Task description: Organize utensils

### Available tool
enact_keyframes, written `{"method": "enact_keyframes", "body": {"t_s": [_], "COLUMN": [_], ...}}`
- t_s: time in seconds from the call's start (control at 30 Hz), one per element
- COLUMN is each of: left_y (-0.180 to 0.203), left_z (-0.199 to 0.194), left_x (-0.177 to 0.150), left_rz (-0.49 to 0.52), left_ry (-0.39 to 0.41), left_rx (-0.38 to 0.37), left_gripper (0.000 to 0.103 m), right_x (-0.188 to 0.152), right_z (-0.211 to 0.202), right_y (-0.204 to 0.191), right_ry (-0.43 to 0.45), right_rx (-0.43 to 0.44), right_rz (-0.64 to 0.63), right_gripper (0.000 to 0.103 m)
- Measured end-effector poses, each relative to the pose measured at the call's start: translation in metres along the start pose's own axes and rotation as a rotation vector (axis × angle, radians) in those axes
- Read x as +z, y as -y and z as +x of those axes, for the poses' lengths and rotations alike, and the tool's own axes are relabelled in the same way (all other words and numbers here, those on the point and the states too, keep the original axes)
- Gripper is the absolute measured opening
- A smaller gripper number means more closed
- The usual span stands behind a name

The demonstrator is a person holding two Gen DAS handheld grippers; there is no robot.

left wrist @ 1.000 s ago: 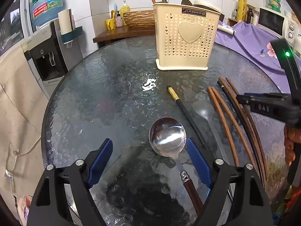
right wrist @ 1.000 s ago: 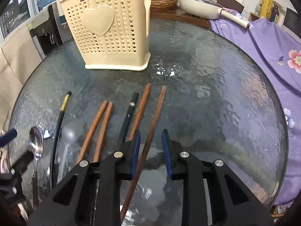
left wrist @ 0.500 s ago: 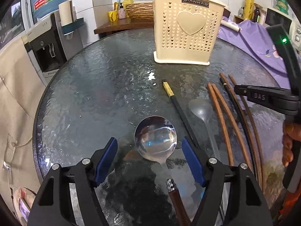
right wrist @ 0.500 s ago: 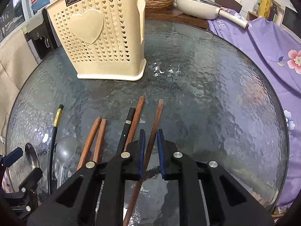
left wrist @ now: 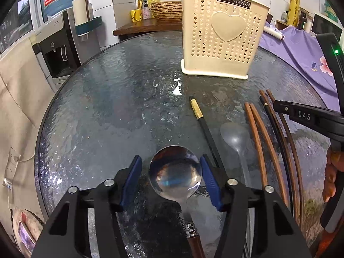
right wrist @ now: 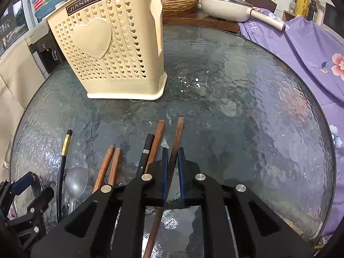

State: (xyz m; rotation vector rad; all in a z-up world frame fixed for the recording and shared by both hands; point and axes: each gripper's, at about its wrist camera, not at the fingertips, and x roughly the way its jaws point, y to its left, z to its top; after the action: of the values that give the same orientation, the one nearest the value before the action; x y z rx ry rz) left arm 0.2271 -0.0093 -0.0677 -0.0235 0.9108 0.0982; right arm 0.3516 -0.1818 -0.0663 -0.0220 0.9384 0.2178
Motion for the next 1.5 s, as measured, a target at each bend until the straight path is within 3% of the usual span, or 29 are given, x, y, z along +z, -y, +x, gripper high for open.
{"method": "enact_keyframes", "body": {"t_s": [0.47,0.83,1.2,1.5], "left_y": [-0.011,-0.020,-0.027,-0.028], "left_z": [0.003,-0.014,-0.052,-0.083], "left_x": [0.007,0.021,0.041,0.052], "left_rz": [-0.027,-0.039,-0.045,-0.027], "left_ry": [-0.005,0.060,0.166,0.238], "left_rx": [-0.063,-0.099,-0.154,-0.205], "left_gripper": [0.046,0.046,0.046,0.046], "right_x": [-0.003,-0.001,0.004,-0.001], "right_z": [-0.001,-0.016,-0.088,-0.151], "right_y": [-0.002,0.006,0.001,-0.002], "right_ry": [0.020,0.061,0.212,0.317], "right_rx": [-0.020,0.064,0.201,0.252], "right_rz": [-0.017,0.002,-0.015,-0.062], "right_gripper": [0.007,0.007,0.007,0.007]}}
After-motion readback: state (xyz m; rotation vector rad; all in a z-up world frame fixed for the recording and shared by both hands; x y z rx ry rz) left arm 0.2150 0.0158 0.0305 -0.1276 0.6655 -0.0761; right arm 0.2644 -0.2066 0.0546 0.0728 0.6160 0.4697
